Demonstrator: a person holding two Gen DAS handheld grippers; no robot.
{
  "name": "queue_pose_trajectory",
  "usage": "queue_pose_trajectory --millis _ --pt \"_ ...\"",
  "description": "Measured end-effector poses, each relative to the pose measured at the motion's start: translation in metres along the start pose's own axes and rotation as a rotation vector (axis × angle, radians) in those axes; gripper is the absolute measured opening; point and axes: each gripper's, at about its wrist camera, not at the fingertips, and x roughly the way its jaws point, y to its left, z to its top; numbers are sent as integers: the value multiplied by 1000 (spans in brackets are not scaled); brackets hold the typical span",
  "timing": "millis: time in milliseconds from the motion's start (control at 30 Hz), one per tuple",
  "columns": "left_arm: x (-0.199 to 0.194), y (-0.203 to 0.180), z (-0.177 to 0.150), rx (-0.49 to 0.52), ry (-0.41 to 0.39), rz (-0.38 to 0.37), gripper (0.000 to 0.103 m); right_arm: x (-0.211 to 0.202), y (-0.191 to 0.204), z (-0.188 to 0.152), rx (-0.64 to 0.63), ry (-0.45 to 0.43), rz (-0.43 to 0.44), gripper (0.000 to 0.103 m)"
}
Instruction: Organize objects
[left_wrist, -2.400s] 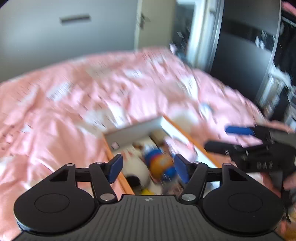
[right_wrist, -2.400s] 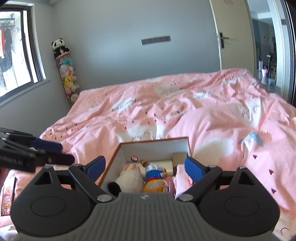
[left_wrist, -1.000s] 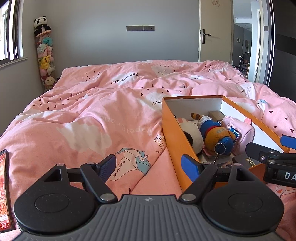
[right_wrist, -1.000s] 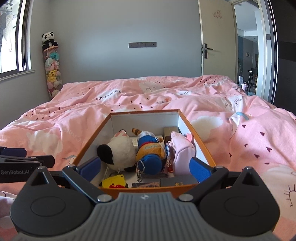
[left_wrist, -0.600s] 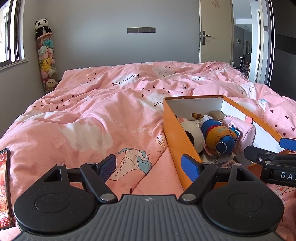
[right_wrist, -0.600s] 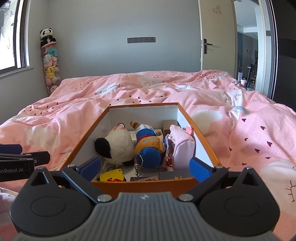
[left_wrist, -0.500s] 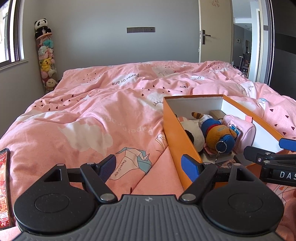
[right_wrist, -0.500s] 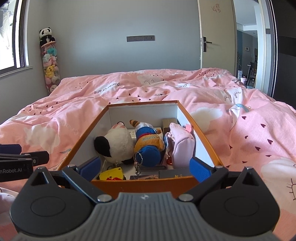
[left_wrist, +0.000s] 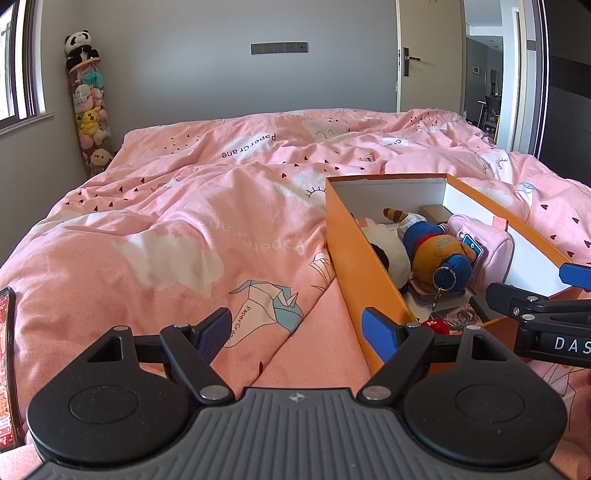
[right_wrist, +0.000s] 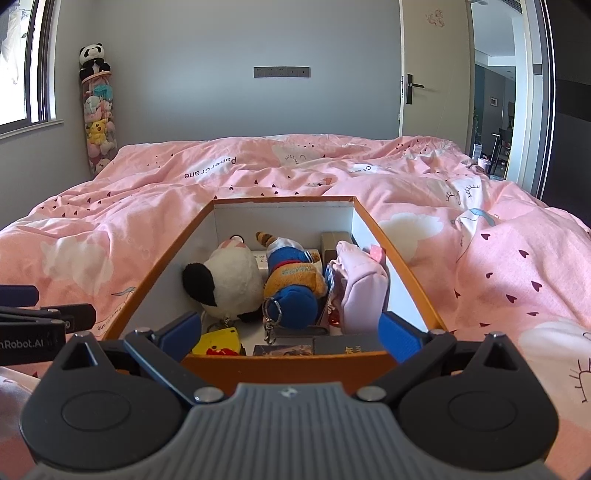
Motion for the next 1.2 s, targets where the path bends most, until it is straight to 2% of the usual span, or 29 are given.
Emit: queue_pose_trajectory --millis 1200 --pt "0 -2 -1 8 -2 2 93 2 3 -2 -29 7 -19 102"
